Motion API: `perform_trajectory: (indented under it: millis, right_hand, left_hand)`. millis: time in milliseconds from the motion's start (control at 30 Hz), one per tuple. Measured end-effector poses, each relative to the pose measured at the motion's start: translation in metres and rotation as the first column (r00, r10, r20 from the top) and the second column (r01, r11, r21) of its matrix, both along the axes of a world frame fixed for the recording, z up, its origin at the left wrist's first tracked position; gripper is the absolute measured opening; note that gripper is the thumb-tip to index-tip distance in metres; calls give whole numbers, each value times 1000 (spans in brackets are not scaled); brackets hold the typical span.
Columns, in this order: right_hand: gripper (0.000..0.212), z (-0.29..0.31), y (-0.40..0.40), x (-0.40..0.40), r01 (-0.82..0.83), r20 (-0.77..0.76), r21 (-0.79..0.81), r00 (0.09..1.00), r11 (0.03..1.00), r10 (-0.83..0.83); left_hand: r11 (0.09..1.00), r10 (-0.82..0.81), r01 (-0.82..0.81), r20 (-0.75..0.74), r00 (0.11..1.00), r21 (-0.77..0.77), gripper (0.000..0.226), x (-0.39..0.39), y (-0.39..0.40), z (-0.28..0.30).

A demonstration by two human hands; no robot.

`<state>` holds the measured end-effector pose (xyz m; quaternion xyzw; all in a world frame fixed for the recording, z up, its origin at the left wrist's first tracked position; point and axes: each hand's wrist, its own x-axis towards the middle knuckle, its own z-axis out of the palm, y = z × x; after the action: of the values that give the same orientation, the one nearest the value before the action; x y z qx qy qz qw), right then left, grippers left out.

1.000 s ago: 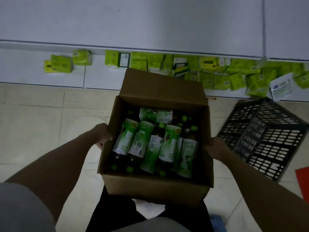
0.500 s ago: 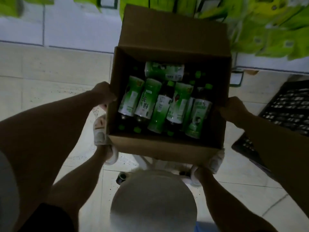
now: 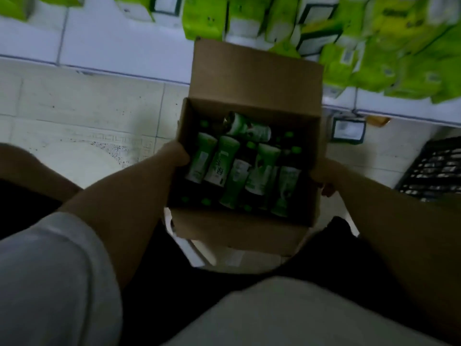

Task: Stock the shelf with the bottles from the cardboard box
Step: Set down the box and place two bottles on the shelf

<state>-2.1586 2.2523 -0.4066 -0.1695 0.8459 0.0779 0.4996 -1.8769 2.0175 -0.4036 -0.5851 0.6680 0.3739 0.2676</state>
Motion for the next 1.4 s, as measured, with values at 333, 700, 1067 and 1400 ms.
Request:
perform_trajectory:
  millis: [333, 700, 1067, 1400]
  right_hand:
    - [30, 82, -39, 69, -322, -311, -397, 928, 859, 205]
    - [18, 101, 20, 120, -263, -249, -522, 957, 811, 150]
    - [30, 62, 67, 126, -40, -98, -574, 995, 818, -21]
    - [53, 20, 4, 128, -541, -418, -372, 823, 754, 384]
  left_hand:
    - [964, -74, -10, -306, 949, -266, 45, 14, 38, 75]
    - [953, -41, -88, -411, 911, -289, 24, 63, 126, 74]
    - [969, -38, -74, -439, 898, -237, 37, 24, 156, 56]
    - [983, 27, -86, -336, 941, -164, 53, 15, 130, -8]
